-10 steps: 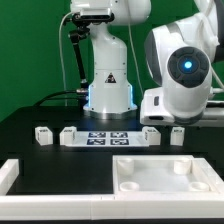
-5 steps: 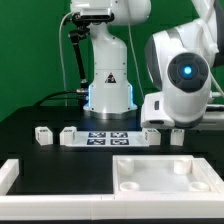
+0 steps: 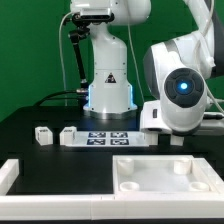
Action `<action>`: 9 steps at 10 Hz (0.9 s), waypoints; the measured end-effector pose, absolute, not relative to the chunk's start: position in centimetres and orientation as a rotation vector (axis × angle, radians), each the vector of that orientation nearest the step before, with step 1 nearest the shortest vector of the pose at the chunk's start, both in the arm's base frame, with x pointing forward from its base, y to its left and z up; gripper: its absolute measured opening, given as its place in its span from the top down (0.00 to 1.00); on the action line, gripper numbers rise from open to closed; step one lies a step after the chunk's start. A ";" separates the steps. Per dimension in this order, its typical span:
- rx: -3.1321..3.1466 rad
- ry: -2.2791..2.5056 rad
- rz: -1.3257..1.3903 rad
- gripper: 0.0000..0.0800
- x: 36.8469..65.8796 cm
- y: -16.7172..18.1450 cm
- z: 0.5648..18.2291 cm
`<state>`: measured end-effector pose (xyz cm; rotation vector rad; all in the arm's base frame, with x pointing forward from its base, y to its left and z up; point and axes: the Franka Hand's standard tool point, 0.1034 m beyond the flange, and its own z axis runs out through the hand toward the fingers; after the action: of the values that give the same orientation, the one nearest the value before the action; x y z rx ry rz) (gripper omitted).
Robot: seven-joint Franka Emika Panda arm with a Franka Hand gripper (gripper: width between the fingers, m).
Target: Assemble square table
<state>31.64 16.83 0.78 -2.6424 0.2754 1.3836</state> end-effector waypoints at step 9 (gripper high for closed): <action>-2.613 0.188 1.392 0.64 34.2 15.6 5.0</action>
Offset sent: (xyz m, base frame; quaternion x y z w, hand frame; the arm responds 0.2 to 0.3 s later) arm 0.0000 0.0000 0.0000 0.0000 0.0000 0.0000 1.0000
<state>34.20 15.63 4.98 -2.6129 0.1882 1.3925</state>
